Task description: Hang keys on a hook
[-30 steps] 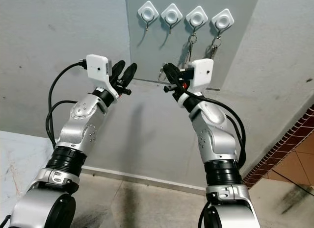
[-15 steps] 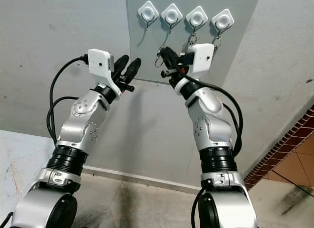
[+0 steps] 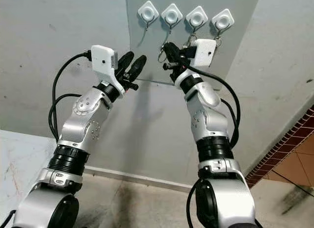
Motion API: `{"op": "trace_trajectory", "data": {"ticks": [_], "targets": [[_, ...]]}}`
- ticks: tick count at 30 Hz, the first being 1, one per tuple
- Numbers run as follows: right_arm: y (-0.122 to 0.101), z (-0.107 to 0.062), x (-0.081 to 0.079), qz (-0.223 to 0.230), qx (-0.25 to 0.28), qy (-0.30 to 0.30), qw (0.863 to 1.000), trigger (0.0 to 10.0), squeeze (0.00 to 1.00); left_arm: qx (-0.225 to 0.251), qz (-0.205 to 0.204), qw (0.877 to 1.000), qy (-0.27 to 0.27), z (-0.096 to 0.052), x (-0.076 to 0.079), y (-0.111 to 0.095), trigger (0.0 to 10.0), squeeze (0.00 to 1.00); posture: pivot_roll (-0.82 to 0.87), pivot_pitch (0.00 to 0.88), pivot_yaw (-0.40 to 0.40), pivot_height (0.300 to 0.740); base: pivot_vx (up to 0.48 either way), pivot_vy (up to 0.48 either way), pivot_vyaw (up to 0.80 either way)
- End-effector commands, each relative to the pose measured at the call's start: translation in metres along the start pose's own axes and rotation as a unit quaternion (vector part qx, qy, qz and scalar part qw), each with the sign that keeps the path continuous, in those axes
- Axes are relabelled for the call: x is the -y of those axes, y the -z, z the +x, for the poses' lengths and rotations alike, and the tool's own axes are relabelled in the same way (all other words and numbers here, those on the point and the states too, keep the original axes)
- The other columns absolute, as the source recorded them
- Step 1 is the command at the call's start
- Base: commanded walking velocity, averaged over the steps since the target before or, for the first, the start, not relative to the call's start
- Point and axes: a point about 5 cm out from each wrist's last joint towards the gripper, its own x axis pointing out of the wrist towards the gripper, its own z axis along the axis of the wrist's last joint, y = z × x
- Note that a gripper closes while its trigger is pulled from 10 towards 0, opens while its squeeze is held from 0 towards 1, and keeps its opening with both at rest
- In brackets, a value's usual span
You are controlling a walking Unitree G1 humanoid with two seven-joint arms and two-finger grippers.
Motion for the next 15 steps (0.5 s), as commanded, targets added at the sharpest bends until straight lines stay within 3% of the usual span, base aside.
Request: {"op": "trace_trajectory", "data": {"ticks": [1,15], "targets": [[-0.009,0.007,-0.001,0.006,0.019,0.001,1.0,10.0,0.0,0.01,0.004,1.0,0.01,0.002,0.003,-0.008,10.0,0.0,0.05,0.0,-0.021,0.74,0.0,0.0,0.0],[-0.014,0.02,0.001,0.033,0.033,0.011,0.999,10.0,0.0,0.005,0.001,1.0,0.011,0.0,0.005,-0.007,10.0,0.0,0.05,0.0,-0.024,0.74,0.0,0.0,0.0]]}}
